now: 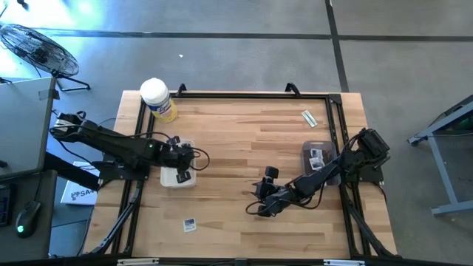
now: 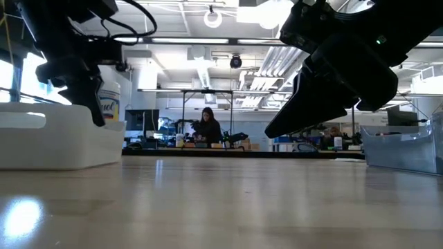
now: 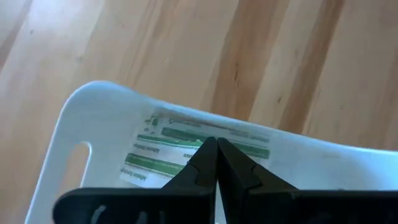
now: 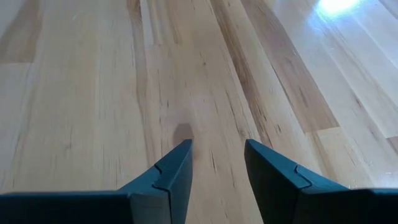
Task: Pick & Place First Aid Supplies
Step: Put the green bandage into the white bin
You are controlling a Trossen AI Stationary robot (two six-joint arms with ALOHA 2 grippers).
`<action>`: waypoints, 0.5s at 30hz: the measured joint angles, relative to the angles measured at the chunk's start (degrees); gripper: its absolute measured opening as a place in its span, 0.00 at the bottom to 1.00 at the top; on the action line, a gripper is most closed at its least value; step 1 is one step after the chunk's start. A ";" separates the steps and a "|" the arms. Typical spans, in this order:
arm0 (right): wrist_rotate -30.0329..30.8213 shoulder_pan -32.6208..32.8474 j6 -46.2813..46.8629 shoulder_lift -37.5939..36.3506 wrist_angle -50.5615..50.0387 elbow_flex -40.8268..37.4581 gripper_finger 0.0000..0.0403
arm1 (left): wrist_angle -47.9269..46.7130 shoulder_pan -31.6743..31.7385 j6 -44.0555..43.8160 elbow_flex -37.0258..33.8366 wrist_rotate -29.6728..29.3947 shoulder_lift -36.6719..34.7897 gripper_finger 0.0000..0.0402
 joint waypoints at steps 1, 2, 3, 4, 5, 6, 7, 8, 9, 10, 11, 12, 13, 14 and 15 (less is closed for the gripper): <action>0.00 0.00 0.02 0.00 0.00 0.00 0.35 | 0.01 -0.63 0.66 0.00 -0.10 -0.38 0.00; 0.00 0.00 0.20 0.00 -0.02 0.00 0.35 | -0.01 -1.43 1.40 0.00 -0.40 -0.73 0.00; 0.00 0.00 0.49 0.00 -0.04 0.00 0.35 | 0.19 -2.39 2.09 0.00 -0.78 -1.01 0.00; 0.00 0.00 0.60 0.00 -0.04 0.00 0.35 | 0.39 -3.52 2.60 0.00 -1.31 -1.27 0.00; 0.00 0.00 0.65 0.00 -0.04 0.00 0.35 | 0.36 -4.66 2.73 0.00 -1.73 -1.53 0.00; 0.00 0.00 0.67 0.00 -0.04 0.00 0.35 | 0.30 -5.81 2.71 0.00 -2.16 -1.70 0.00; 0.00 0.00 0.76 0.00 -0.04 0.00 0.35 | 0.36 -6.88 2.51 0.00 -2.58 -1.74 0.00; 0.00 0.00 0.97 0.00 -0.04 0.00 0.35 | 0.33 -7.90 2.05 0.00 -2.92 -1.73 0.00; 0.00 0.00 1.07 0.00 -0.04 0.00 0.35 | 0.32 -8.82 1.42 0.00 -3.31 -1.71 0.00; 0.01 0.00 1.07 0.00 -0.04 0.00 0.35 | 0.36 -9.63 0.70 0.00 -3.79 -1.65 0.00; 0.00 0.00 1.08 0.00 -0.04 -0.02 0.35 | 0.40 -10.30 0.15 0.02 -4.30 -1.49 0.00; 0.00 0.00 1.09 0.00 -0.04 0.00 0.35 | 0.35 -10.80 -0.27 0.02 -4.91 -1.29 0.00; 0.00 0.00 1.09 0.00 -0.04 -0.02 0.35 | 0.34 -11.26 -0.67 0.02 -5.48 -1.22 0.00; 0.00 0.00 1.09 0.00 -0.04 -0.02 0.35 | 0.44 -11.66 -0.99 0.02 -6.05 -1.24 0.00; 0.00 0.00 1.23 0.00 -0.04 -0.02 0.35 | 0.84 -11.84 -1.45 0.02 -6.28 -1.26 0.00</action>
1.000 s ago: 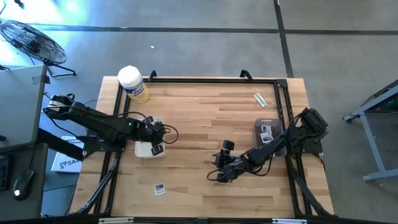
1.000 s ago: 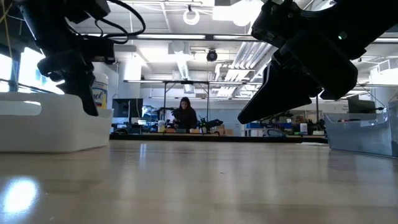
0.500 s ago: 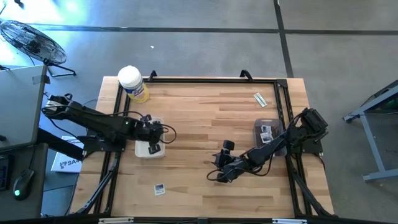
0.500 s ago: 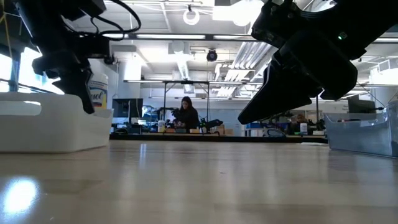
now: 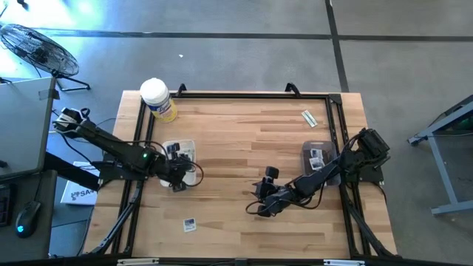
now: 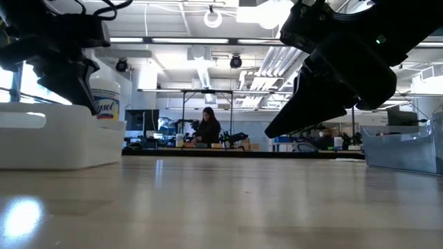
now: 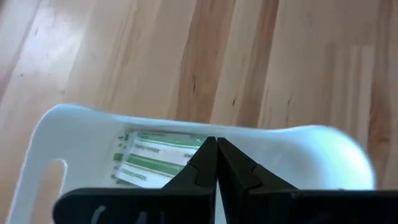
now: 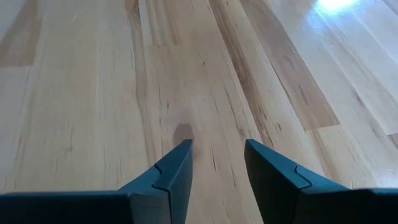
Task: Pick & Place First Aid Supplies
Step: Put the green bandage into the white bin
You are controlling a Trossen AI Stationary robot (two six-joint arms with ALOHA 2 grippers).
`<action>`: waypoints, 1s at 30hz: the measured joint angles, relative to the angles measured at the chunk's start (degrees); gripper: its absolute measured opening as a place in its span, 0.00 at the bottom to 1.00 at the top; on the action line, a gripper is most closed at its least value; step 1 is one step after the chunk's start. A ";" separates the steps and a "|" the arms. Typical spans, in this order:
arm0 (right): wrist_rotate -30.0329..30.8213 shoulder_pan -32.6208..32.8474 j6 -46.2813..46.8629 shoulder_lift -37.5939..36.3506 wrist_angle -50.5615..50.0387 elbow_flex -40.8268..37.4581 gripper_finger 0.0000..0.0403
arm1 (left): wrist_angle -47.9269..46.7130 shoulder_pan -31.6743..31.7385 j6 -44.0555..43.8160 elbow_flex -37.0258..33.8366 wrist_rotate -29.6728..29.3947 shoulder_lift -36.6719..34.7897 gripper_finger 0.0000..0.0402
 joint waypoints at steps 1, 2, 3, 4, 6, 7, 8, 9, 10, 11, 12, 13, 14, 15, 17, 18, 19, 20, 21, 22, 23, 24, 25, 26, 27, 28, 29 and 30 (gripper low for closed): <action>-0.02 0.00 0.48 0.00 0.00 0.00 0.35 | 0.44 0.01 -0.39 0.00 0.03 0.00 0.00; -0.02 0.00 0.78 -0.01 0.00 0.00 0.35 | 0.94 0.11 -0.54 0.00 0.25 0.02 0.00; -0.02 0.00 0.81 -0.02 0.00 0.00 0.35 | 1.48 0.11 -0.54 0.00 0.30 0.02 0.00; -0.07 0.00 0.78 -0.01 0.00 0.00 0.35 | 1.92 0.11 -0.52 0.00 0.29 0.02 0.00; -0.39 0.00 0.80 -0.02 0.00 0.00 0.35 | 3.49 0.13 -0.33 -0.34 0.24 0.02 0.00; -0.39 0.00 0.79 -0.02 0.00 0.00 0.35 | 4.51 0.13 -0.18 -0.88 0.26 0.00 0.00; -0.48 0.00 0.80 -0.02 0.00 0.00 0.35 | 5.02 0.13 -0.11 -1.56 0.28 0.00 0.00; -0.84 0.00 0.80 -0.02 0.00 0.00 0.35 | 5.45 0.13 -0.15 -2.36 0.36 0.01 0.00; -1.26 0.00 0.79 -0.02 0.00 0.00 0.35 | 5.91 0.13 -0.30 -3.09 0.45 0.02 0.00; -1.49 0.00 0.77 -0.02 0.00 0.00 0.35 | 6.61 0.13 -0.39 -3.81 0.46 0.02 0.00; -1.49 0.00 0.78 -0.02 0.00 0.00 0.35 | 7.21 0.13 -0.54 -4.50 0.45 0.02 0.00; -1.49 0.00 0.78 -0.02 0.00 0.00 0.35 | 7.48 0.13 -0.58 -5.06 0.41 0.02 0.00; -1.49 0.00 0.78 -0.02 0.00 0.00 0.35 | 7.76 0.13 -0.56 -5.53 0.39 0.02 0.00; -1.49 0.00 0.78 -0.02 0.00 0.00 0.35 | 8.46 0.13 -0.50 -5.84 0.40 0.02 0.00; -1.49 0.00 0.78 -0.02 0.00 0.00 0.35 | 10.07 0.13 -0.35 -6.05 0.42 0.02 0.00; -1.49 0.00 0.78 -0.02 0.00 0.00 0.35 | 10.32 0.13 -0.26 -6.05 0.44 0.02 0.00; -1.49 0.00 0.76 -0.02 0.00 0.00 0.35 | 10.31 0.13 -0.08 -6.08 0.54 0.02 0.00; -1.49 0.00 0.76 -0.02 0.00 0.00 0.35 | 10.31 0.13 -0.06 -6.10 0.79 0.02 0.00; -1.49 0.00 0.76 -0.02 0.00 0.00 0.35 | 10.31 0.13 -0.06 -6.10 0.99 0.02 0.00; -1.49 0.00 0.76 -0.02 0.00 0.00 0.35 | 10.31 0.13 -0.08 -6.10 1.22 0.02 0.00; -1.49 0.00 0.76 -0.02 0.00 0.00 0.35 | 10.29 0.13 -0.06 -6.10 1.35 0.02 0.00; -1.49 0.00 0.76 -0.02 0.00 0.00 0.35 | 10.27 0.13 -0.06 -6.10 1.48 0.02 0.00; -1.49 0.00 0.77 -0.02 0.00 0.00 0.35 | 10.27 0.13 -0.07 -6.11 1.57 0.02 0.00; -1.49 0.00 0.76 -0.02 0.00 0.00 0.35 | 10.26 0.13 -0.18 -6.10 1.54 0.02 0.00; -1.49 0.00 0.76 -0.02 0.00 -0.02 0.35 | 10.23 0.13 -0.39 -6.11 1.48 0.02 0.00; -1.46 0.00 0.76 -0.02 0.00 -0.01 0.35 | 10.23 0.13 -0.57 -6.12 1.46 0.02 0.01; -1.49 0.00 0.76 -0.02 0.00 -0.02 0.35 | 10.23 0.13 -0.74 -6.12 1.45 0.02 0.02; -1.47 0.00 0.76 -0.02 0.00 -0.02 0.35 | 10.23 0.13 -0.78 -6.10 1.40 0.02 0.03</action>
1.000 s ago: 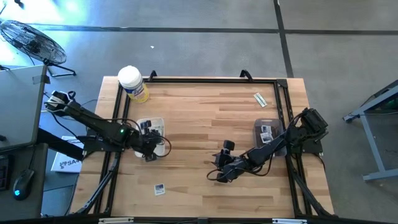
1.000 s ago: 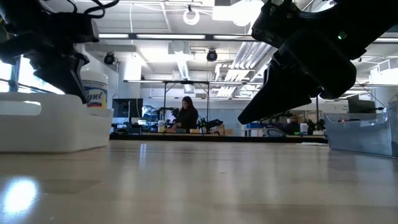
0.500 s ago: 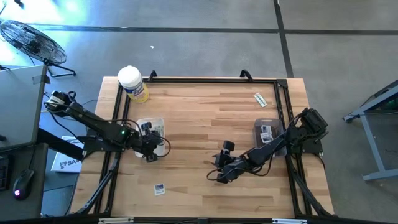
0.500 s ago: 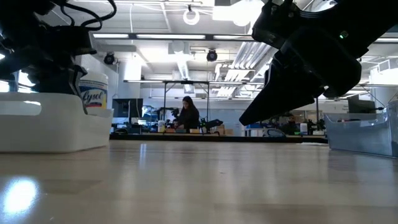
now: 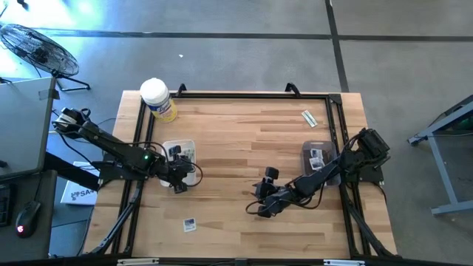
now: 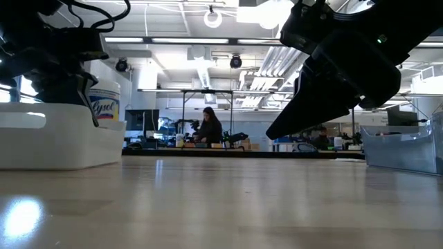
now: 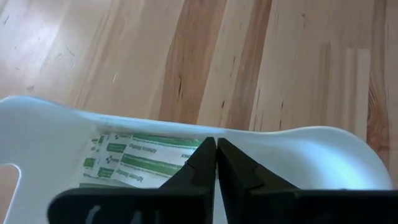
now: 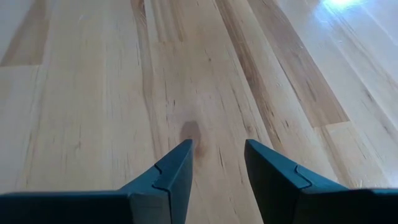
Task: Pick & Place First Aid Supplies
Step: Put the green bandage into the white bin, then put the blue alcohol pad into the black bin
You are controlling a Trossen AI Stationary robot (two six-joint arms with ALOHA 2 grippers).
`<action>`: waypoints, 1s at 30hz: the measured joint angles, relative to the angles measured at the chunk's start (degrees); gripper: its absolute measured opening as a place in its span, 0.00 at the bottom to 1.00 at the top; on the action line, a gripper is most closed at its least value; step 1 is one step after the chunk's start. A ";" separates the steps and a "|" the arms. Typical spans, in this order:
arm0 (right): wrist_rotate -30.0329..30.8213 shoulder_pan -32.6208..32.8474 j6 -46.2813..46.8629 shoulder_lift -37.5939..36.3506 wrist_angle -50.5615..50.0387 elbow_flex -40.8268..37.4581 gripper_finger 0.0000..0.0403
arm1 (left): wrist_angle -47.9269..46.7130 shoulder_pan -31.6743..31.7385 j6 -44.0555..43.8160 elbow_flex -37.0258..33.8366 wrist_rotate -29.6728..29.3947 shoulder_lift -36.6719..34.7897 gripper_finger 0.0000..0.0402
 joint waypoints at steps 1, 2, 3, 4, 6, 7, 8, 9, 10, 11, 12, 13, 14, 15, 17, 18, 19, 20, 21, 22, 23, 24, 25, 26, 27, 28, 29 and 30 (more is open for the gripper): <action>-0.02 0.00 0.00 0.00 0.00 0.00 0.35 | 0.02 0.00 -0.04 -0.02 -0.04 0.00 0.04; 0.00 0.00 0.00 0.00 0.00 0.00 0.35 | 0.02 0.00 -0.23 -0.02 -0.03 0.00 0.05; 0.00 0.00 0.00 0.00 0.00 0.00 0.35 | 0.05 0.00 -0.55 -0.02 0.04 0.00 0.07; 0.00 0.00 0.00 0.00 0.00 0.00 0.35 | 0.13 0.00 -0.66 -0.02 -0.03 0.00 0.09; 0.00 0.00 0.00 0.00 0.00 0.00 0.35 | 0.30 0.00 -1.05 -0.02 -0.18 0.00 0.14; -0.02 0.00 0.00 0.00 0.01 0.00 0.35 | 0.40 0.00 -1.07 -0.02 -0.23 0.00 0.16; 0.00 0.00 0.00 0.00 0.02 0.00 0.35 | 0.52 0.00 -1.05 -0.02 -0.32 0.00 0.18; 0.00 0.00 0.00 0.00 0.02 0.00 0.35 | 0.72 0.00 -1.03 -0.02 -0.35 0.00 0.20; 0.00 0.00 0.00 -0.02 0.04 0.00 0.35 | 0.89 0.00 -1.03 -0.02 -0.35 0.00 0.21; -0.02 0.00 0.00 0.00 0.04 0.00 0.35 | 1.01 0.00 -1.03 -0.02 -0.35 0.00 0.22; 0.00 0.00 0.00 0.00 0.12 0.00 0.35 | 1.19 0.00 -1.01 -0.02 -0.33 -0.05 0.23; -0.02 0.00 0.00 -0.02 0.30 0.00 0.35 | 1.17 0.00 -0.98 0.13 -0.33 -0.18 0.23; 0.00 0.00 0.00 0.00 0.48 0.00 0.35 | 0.73 0.00 -0.76 0.59 -0.30 -0.38 0.23; 0.00 0.00 0.00 -0.02 0.55 0.00 0.35 | 0.31 0.00 -0.45 1.31 -0.10 -0.59 0.23; 0.00 -0.14 -0.14 -0.02 0.55 0.00 0.35 | -0.80 0.00 0.42 3.49 1.11 -1.06 0.23; 0.00 -0.17 -0.31 -0.02 0.55 0.00 0.35 | -1.46 0.00 0.46 4.75 1.92 -1.20 0.23; 0.06 -0.17 -0.37 -0.02 0.55 0.00 0.35 | -1.94 -0.02 0.42 6.14 2.90 -1.22 0.24; 0.19 -0.17 -0.46 -0.02 0.55 0.00 0.35 | -2.38 -0.02 0.42 7.52 4.45 -1.20 0.24; 0.38 -0.17 -0.46 -0.02 0.55 0.00 0.35 | -2.67 -0.09 0.39 8.93 6.20 -1.20 0.24; 0.44 -0.17 -0.46 -0.02 0.57 0.00 0.35 | -2.40 -0.42 0.22 10.20 8.07 -1.20 0.24; 0.44 -0.17 -0.46 -0.02 0.57 0.00 0.35 | -1.83 -1.08 -0.18 11.21 9.79 -1.20 0.24; 0.44 -0.17 -0.46 -0.02 0.57 0.00 0.35 | -1.22 -2.08 -0.72 12.04 11.21 -1.16 0.24; 0.46 -0.17 -0.34 -0.02 0.57 0.00 0.35 | -0.09 -3.34 -1.08 12.56 12.46 -0.99 0.24; 0.44 -0.17 -0.12 -0.02 0.59 0.00 0.35 | 1.77 -4.92 -1.12 12.81 13.76 -0.72 0.24; 0.44 -0.17 -0.09 -0.02 0.59 0.00 0.35 | 3.99 -6.77 -1.14 12.81 14.87 -0.31 0.24; 0.46 -0.17 -0.08 -0.02 0.60 0.00 0.35 | 6.02 -8.85 -1.24 12.81 15.44 0.29 0.24; 0.45 -0.17 -0.07 -0.02 0.64 0.00 0.35 | 7.90 -10.96 -1.57 12.83 15.65 1.13 0.24; 0.46 -0.17 -0.07 -0.02 0.68 0.00 0.35 | 9.69 -13.23 -1.98 12.83 15.65 2.24 0.24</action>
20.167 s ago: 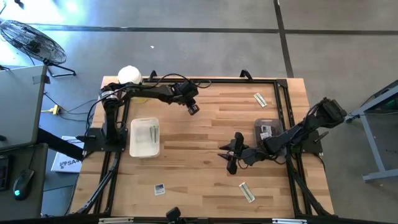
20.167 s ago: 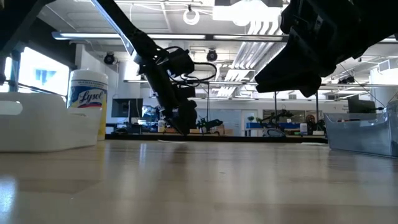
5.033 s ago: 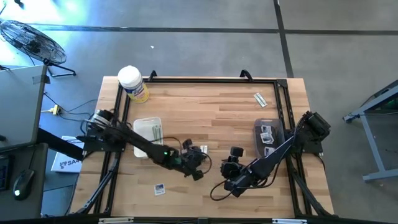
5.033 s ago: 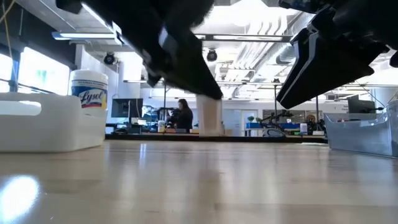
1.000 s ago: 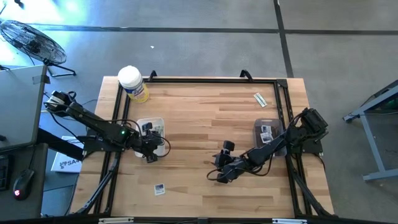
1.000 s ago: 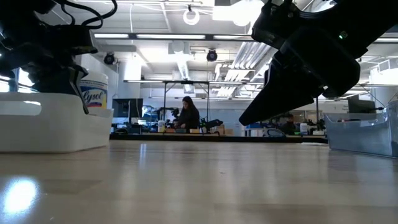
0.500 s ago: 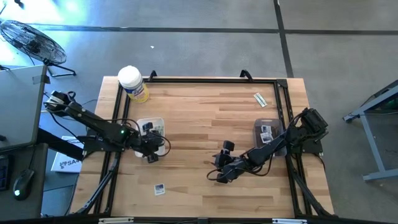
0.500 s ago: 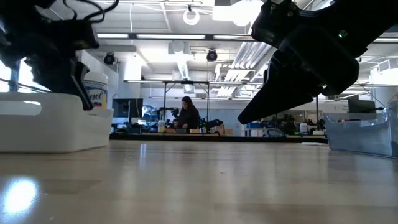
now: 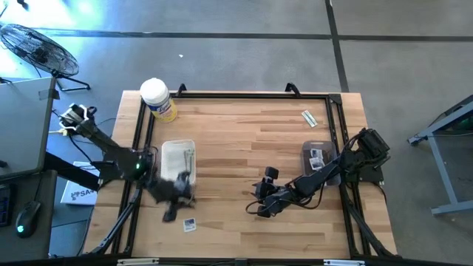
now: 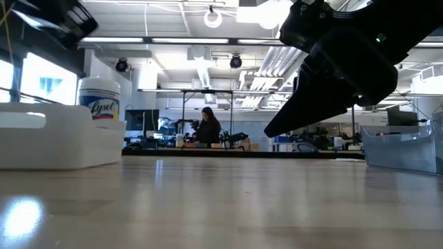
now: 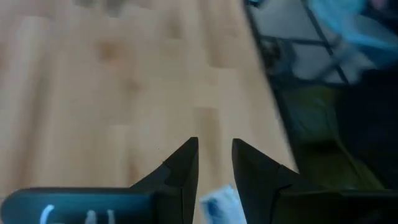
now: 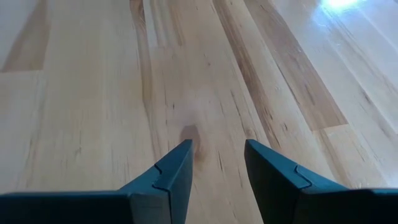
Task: Pick & Place First Aid Supplies
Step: Put the blue alcohol pad into the black bin
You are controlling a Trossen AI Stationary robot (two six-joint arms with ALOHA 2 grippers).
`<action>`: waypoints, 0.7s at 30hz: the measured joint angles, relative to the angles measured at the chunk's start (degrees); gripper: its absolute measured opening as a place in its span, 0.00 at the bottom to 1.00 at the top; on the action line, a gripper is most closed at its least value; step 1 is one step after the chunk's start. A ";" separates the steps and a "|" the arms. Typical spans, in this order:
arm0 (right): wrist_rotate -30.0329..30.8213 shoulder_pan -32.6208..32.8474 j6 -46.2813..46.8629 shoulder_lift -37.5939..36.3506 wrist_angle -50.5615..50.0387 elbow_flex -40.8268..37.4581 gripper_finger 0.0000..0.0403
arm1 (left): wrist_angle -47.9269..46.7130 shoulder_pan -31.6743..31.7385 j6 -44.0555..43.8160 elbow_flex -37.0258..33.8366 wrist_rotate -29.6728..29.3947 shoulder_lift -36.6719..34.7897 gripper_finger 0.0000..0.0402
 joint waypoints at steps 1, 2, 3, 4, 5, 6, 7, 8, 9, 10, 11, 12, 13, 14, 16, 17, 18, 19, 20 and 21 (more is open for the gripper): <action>-0.01 0.00 0.02 0.00 0.01 0.00 0.35 | 1.08 -2.20 -0.49 0.00 -0.03 1.16 0.24; 0.00 0.00 0.02 0.00 0.02 0.00 0.35 | 1.79 -4.46 -1.13 0.00 -0.41 2.36 0.24; -0.02 0.04 0.11 0.00 0.09 0.00 0.35 | 2.82 -6.55 -2.51 0.00 -1.25 3.73 0.24; -0.02 0.07 0.30 0.00 0.21 0.00 0.35 | 3.73 -8.48 -4.56 0.00 -2.50 5.14 0.24; -0.15 0.06 0.54 0.00 0.33 0.00 0.35 | 3.91 -10.26 -7.09 0.00 -3.60 6.58 0.24; -0.25 0.04 0.67 0.00 0.48 0.00 0.35 | 3.65 -11.91 -9.88 0.00 -4.57 8.06 0.24; -0.42 0.07 0.68 0.00 0.64 0.00 0.35 | 3.58 -13.50 -12.81 0.00 -5.35 9.72 0.24; -0.44 0.07 0.68 0.00 0.82 0.00 0.35 | 3.44 -14.93 -15.60 0.00 -5.73 11.40 0.24; -0.43 0.04 0.68 0.00 1.02 0.00 0.35 | 3.10 -16.24 -18.06 0.00 -5.86 13.03 0.24; -0.41 0.04 0.66 0.00 1.18 0.00 0.35 | 2.71 -17.40 -19.87 0.00 -5.67 14.56 0.24; -0.37 0.04 0.61 0.00 1.27 0.00 0.35 | 2.51 -18.32 -21.33 -0.04 -5.59 16.03 0.24; -0.37 0.06 0.53 0.00 1.35 0.00 0.35 | 2.62 -19.10 -22.43 -0.04 -5.56 17.39 0.24; -0.37 0.04 0.31 0.00 1.55 0.00 0.35 | 2.61 -19.58 -23.12 -0.04 -5.49 18.65 0.24; -0.35 0.04 0.19 0.00 1.92 0.00 0.35 | 2.52 -19.90 -23.45 -0.04 -5.91 19.77 0.24; -0.33 0.05 0.07 0.00 2.45 0.00 0.35 | 3.00 -19.81 -23.57 -0.04 -7.34 21.85 0.24; -0.29 0.04 0.07 0.00 2.61 0.00 0.35 | 3.12 -19.78 -23.54 -0.04 -7.99 22.79 0.24; -0.26 0.04 0.05 0.00 2.70 0.00 0.35 | 3.12 -19.73 -23.38 -0.04 -8.32 23.69 0.24; -0.25 0.04 -0.06 0.00 2.75 0.00 0.35 | 3.14 -19.73 -23.28 -0.04 -8.61 24.56 0.24; -0.22 0.02 -0.25 0.00 2.78 0.00 0.35 | 3.20 -19.73 -23.17 -0.04 -8.63 25.58 0.24; -0.20 0.02 -0.36 0.00 2.78 0.00 0.35 | 3.16 -19.74 -23.15 -0.04 -8.59 26.58 0.24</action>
